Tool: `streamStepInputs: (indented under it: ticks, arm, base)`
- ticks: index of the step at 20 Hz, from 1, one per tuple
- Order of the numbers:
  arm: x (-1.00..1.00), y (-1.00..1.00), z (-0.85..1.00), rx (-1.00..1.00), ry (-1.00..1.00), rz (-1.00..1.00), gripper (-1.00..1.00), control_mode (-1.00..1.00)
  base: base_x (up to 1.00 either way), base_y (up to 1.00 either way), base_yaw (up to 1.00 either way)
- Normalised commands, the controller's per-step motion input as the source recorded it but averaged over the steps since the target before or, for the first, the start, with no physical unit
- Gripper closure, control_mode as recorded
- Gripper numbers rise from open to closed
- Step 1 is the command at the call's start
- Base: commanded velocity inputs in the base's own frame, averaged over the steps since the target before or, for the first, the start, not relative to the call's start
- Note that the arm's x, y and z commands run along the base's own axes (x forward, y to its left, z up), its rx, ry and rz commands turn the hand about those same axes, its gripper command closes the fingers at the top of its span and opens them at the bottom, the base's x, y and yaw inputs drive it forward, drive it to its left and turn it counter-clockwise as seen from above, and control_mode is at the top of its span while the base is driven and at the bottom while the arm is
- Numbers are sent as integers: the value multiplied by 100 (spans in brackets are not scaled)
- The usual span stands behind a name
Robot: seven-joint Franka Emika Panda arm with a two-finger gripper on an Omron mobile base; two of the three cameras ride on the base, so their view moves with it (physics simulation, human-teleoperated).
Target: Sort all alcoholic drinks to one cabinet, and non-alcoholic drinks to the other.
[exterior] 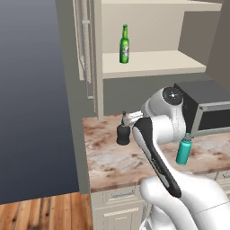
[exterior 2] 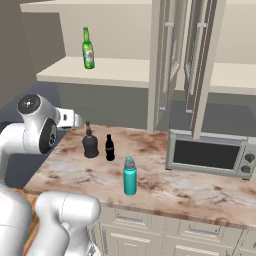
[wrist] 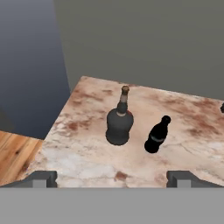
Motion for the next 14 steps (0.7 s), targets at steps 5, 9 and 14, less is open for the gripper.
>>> streamStepInputs:
  ticks: [5,9,14]
  arm:
    - [25,0,-63,0,0,0,-100,-100]
    - [29,0,-29,0,0,0,-100,-100]
    - [34,0,-11,0,1,0,-100,-100]
  base:
    - [0,0,0]
    - [0,0,0]
    - [0,0,0]
